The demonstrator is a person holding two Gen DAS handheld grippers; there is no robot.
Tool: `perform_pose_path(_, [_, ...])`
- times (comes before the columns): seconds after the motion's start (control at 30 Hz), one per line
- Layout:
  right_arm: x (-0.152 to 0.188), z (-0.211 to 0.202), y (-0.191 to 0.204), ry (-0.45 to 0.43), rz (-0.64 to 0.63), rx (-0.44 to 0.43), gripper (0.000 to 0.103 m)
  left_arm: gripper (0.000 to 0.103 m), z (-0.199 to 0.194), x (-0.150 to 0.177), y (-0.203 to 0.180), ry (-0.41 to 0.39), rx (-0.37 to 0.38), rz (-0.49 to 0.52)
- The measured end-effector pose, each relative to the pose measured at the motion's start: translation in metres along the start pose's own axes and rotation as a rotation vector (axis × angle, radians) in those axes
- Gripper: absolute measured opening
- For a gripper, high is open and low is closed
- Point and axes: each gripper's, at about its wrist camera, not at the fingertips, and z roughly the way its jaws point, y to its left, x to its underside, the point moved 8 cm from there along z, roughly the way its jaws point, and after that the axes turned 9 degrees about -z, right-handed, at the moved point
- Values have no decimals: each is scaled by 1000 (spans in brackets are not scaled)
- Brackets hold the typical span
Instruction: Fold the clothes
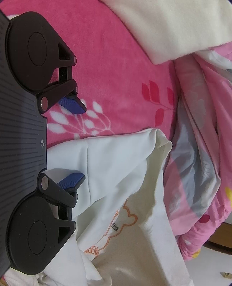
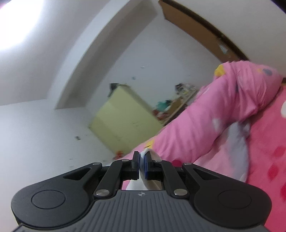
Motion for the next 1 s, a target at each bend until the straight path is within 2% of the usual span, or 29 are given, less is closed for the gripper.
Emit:
perform_pose_path(0.2, [-12, 68, -48, 0, -56, 154, 5, 74, 3, -1, 0, -1, 0, 10])
perform_pose_path(0.27, [-3, 86, -64, 8, -100, 213, 5, 74, 3, -1, 1, -2, 4, 10])
perform_pose_path(0.37, [24, 109, -91, 95, -197, 317, 6, 74, 4, -2, 2, -2, 13, 1])
perform_pose_path(0.4, [36, 115, -101, 148, -231, 363, 8, 74, 4, -2, 3, -2, 16, -2])
perform_pose_path(0.47, [68, 123, -127, 319, -295, 488, 17, 74, 3, -2, 2, -6, 22, -7])
perform_pose_path(0.5, [85, 125, -140, 422, -328, 557, 30, 74, 2, -3, 2, -13, 27, -9])
perform_pose_path(0.53, [102, 122, -151, 526, -354, 621, 38, 74, 0, -3, 2, -23, 34, -11])
perform_pose_path(0.6, [121, 110, -159, 630, -378, 670, 38, 74, -8, -6, 0, -62, 59, -12])
perform_pose_path(0.67, [128, 92, -149, 638, -374, 612, 42, 74, -21, -10, -5, -126, 94, 0])
perform_pose_path(0.77, [126, 52, -120, 587, -318, 467, 56, 74, -43, -9, -29, -178, 193, 83])
perform_pose_path(0.8, [125, 38, -112, 572, -294, 420, 61, 75, -48, -6, -42, -166, 242, 121])
perform_pose_path(0.9, [128, 3, -90, 576, -212, 295, 61, 77, -58, 4, -81, -127, 363, 244])
perform_pose_path(1.0, [144, -31, -69, 591, -145, 190, 61, 77, -53, 22, -116, -96, 359, 408])
